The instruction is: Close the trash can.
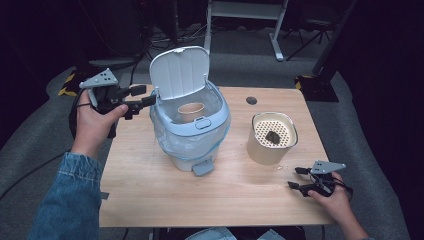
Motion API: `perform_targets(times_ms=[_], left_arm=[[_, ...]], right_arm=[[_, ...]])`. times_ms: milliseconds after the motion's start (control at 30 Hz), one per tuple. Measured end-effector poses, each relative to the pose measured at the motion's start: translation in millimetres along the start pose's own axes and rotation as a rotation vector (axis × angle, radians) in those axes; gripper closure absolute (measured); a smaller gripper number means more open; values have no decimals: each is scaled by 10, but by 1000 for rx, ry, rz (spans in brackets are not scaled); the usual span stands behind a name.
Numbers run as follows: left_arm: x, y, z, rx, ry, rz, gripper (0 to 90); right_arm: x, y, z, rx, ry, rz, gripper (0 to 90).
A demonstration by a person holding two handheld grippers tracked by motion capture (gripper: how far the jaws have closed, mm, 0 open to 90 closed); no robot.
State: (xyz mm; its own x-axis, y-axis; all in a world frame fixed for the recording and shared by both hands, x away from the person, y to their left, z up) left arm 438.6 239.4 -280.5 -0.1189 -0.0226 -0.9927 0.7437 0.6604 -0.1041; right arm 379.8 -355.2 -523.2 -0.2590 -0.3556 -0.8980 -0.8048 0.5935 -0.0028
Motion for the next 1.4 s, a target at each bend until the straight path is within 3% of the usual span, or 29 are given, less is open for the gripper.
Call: perform_targets(times_ms=[300, 533, 600, 867, 1100, 1267, 1400], left_arm=[[-226, 86, 179, -15, -26, 20, 416], [-372, 37, 258, 4, -34, 34, 421], [-391, 25, 273, -3, -16, 55, 417], [-439, -2, 291, -8, 17, 76, 428], [-502, 29, 288, 4, -25, 40, 449], [-550, -14, 311, -1, -5, 70, 448], [-589, -47, 295, 16, -25, 66, 453]], right_arm=[[0, 0, 0, 0, 0, 1, 303], [0, 0, 0, 0, 0, 1, 303], [0, 0, 0, 0, 0, 1, 303], [0, 0, 0, 0, 0, 1, 303], [0, 0, 0, 0, 0, 1, 303], [0, 0, 0, 0, 0, 1, 303], [0, 0, 0, 0, 0, 1, 303]])
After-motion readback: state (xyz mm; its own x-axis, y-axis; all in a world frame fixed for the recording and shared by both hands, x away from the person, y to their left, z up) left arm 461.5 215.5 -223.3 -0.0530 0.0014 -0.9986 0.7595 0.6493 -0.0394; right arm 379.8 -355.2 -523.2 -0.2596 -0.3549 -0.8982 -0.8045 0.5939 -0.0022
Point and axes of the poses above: each handheld gripper's, and its own axes: z roughly forward along the jaws, x roughly out of its underside, y roughly to its left, the point moved 3 cm from there along z, roughly forward along the jaws, and after that the axes turned 15 degrees about -y, right-handed, at the moved point
